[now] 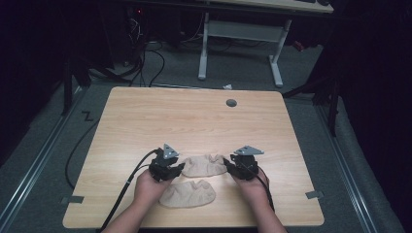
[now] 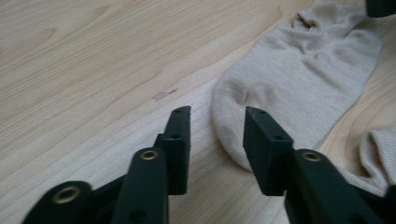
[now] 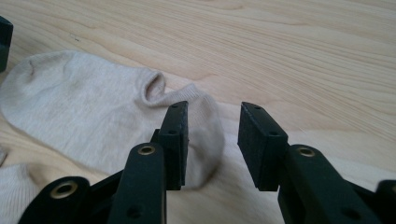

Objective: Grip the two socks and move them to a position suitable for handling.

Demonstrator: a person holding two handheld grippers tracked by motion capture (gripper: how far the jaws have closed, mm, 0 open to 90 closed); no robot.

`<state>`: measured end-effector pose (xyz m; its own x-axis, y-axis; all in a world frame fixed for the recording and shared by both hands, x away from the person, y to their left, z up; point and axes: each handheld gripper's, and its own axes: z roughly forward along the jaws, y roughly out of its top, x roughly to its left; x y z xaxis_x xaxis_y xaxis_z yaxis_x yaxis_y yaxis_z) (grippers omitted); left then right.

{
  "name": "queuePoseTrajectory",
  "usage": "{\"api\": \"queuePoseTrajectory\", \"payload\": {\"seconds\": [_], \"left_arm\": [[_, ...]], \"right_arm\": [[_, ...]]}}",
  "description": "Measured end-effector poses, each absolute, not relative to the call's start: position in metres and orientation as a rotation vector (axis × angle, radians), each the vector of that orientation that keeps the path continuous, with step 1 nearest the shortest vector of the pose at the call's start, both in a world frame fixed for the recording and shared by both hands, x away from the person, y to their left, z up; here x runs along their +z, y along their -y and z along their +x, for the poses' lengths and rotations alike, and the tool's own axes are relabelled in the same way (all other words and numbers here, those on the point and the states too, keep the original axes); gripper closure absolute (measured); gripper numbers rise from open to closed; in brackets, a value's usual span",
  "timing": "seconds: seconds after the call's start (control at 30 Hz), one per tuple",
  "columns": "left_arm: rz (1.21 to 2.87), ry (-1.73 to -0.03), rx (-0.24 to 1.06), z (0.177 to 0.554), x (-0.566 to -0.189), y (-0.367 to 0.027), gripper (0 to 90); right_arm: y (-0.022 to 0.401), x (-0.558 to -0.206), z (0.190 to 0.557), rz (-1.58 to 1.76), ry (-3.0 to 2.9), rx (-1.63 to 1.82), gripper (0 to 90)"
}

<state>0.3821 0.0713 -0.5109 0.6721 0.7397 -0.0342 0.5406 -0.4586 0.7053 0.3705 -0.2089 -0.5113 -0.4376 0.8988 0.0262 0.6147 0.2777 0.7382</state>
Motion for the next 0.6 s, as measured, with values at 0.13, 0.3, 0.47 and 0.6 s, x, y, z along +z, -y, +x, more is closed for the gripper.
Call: {"api": "queuePoseTrajectory", "payload": {"seconds": [0.13,0.3,0.47,0.6], "left_arm": [[2.154,-1.05,0.301,0.39,-0.52,-0.068,57.1],[2.137,-1.04,0.327,0.388,-0.524,-0.07,82.4],[2.105,-0.98,0.409,0.376,-0.514,-0.071,87.8],[2.084,-0.944,0.432,0.363,-0.503,-0.079,87.9]], "right_arm": [[0.207,-0.517,0.378,1.403,-2.167,0.934,65.1],[0.208,-0.525,0.376,1.407,-2.204,0.933,80.8],[0.199,-0.515,0.367,1.319,-2.191,0.936,85.8],[0.194,-0.506,0.355,1.243,-2.185,0.979,85.6]]}}
